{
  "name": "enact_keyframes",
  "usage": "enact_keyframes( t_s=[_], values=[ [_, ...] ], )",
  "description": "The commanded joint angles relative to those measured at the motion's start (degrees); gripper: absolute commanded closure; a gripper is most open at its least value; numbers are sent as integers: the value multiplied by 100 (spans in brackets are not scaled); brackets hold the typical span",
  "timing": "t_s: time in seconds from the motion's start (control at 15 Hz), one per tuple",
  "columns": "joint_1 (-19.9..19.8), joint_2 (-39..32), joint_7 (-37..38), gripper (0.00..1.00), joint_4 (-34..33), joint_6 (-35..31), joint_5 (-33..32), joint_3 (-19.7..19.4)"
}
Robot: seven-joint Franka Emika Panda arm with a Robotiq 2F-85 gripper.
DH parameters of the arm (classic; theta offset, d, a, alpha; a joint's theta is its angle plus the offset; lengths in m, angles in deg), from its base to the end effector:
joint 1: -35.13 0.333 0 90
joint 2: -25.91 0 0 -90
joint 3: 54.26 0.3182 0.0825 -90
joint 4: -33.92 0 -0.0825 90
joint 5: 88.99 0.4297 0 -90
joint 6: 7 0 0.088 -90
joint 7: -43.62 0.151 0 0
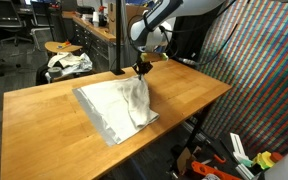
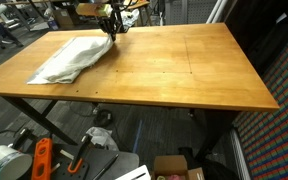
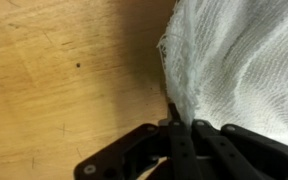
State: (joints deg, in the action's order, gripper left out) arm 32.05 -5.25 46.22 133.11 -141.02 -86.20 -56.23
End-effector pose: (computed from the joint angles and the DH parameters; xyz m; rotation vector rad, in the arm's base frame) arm 0.7112 -0.0593 0.2024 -3.1128 0.2506 -0.1014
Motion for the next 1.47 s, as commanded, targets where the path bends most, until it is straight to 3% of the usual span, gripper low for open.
enact_keyframes(
  t_s=[0.0,0.6,1.4],
  values=[
    [102,495,14,97,413,196,38,109],
    [787,865,724,97,902,185,47,402],
    [1550,379,2841,98,-61,364,497,593]
  ],
)
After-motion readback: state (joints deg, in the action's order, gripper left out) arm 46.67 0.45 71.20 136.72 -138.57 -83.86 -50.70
